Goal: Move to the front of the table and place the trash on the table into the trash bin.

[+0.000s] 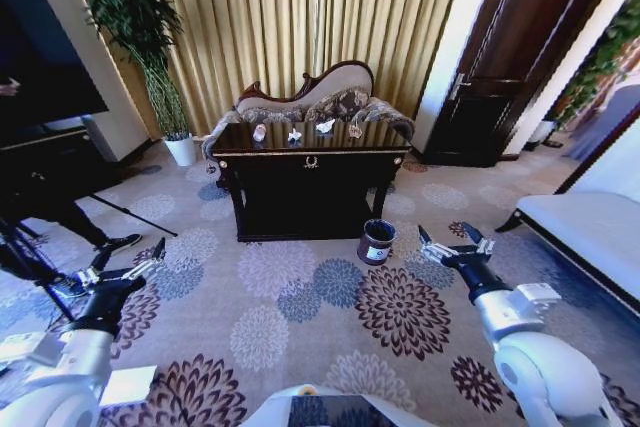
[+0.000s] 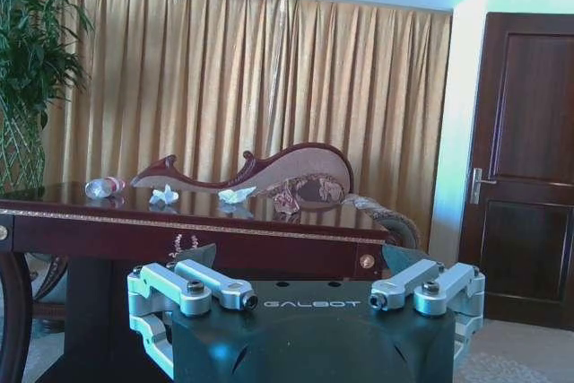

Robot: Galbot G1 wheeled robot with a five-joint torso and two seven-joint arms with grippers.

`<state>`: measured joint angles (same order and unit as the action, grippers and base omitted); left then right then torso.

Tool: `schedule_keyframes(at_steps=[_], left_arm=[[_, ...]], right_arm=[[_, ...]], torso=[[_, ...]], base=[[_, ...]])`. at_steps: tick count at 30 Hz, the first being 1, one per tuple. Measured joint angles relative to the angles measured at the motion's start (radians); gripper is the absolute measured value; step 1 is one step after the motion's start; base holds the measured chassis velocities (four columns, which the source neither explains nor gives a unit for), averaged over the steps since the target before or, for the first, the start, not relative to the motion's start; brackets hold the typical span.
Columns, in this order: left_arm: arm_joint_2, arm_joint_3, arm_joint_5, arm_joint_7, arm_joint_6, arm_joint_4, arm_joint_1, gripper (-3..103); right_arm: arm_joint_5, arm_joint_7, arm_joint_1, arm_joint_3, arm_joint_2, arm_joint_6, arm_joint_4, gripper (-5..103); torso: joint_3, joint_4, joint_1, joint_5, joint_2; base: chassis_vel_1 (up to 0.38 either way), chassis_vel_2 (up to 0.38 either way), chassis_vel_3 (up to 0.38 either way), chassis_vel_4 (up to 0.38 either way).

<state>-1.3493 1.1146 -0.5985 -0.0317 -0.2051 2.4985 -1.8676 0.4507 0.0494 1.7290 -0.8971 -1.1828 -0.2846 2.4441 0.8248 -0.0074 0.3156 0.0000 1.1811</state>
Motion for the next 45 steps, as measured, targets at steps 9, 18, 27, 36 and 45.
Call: schedule_keyframes(at_steps=[9, 18, 27, 36, 45], left_arm=[[-0.002, 0.004, 0.003, 0.000, 0.018, -0.003, -0.018, 100], [-0.008, 0.000, 0.004, -0.001, 0.023, -0.004, -0.019, 100], [-0.011, 0.002, 0.004, -0.001, 0.033, -0.007, -0.023, 100], [-0.014, -0.002, 0.006, -0.002, 0.038, -0.014, -0.023, 100], [-0.017, -0.002, 0.006, -0.003, 0.042, -0.020, -0.025, 100]], right_arm=[[-0.001, 0.000, 0.004, 0.002, -0.010, 0.002, 0.002, 100], [-0.004, 0.000, 0.007, 0.009, -0.013, 0.007, 0.004, 100], [-0.005, -0.001, 0.005, 0.014, -0.013, 0.010, 0.003, 100], [-0.006, -0.002, 0.004, 0.017, -0.014, 0.018, -0.007, 100], [-0.007, -0.003, 0.002, 0.020, -0.012, 0.023, -0.013, 100]], torso=[[0.000, 0.0000, 0.000, 0.0000, 0.000], [0.000, -0.0002, 0.000, 0.0000, 0.000], [0.000, -0.0001, 0.000, 0.0000, 0.000], [0.000, 0.0000, 0.000, 0.0001, 0.000], [0.000, -0.0001, 0.000, 0.0000, 0.000]], base=[[-0.069, 0.065, 0.071, -0.058], [-0.058, 0.044, 0.049, -0.052], [-0.049, 0.040, 0.041, -0.054], [-0.121, 0.131, 0.110, -0.130], [-0.104, 0.116, 0.114, -0.116]])
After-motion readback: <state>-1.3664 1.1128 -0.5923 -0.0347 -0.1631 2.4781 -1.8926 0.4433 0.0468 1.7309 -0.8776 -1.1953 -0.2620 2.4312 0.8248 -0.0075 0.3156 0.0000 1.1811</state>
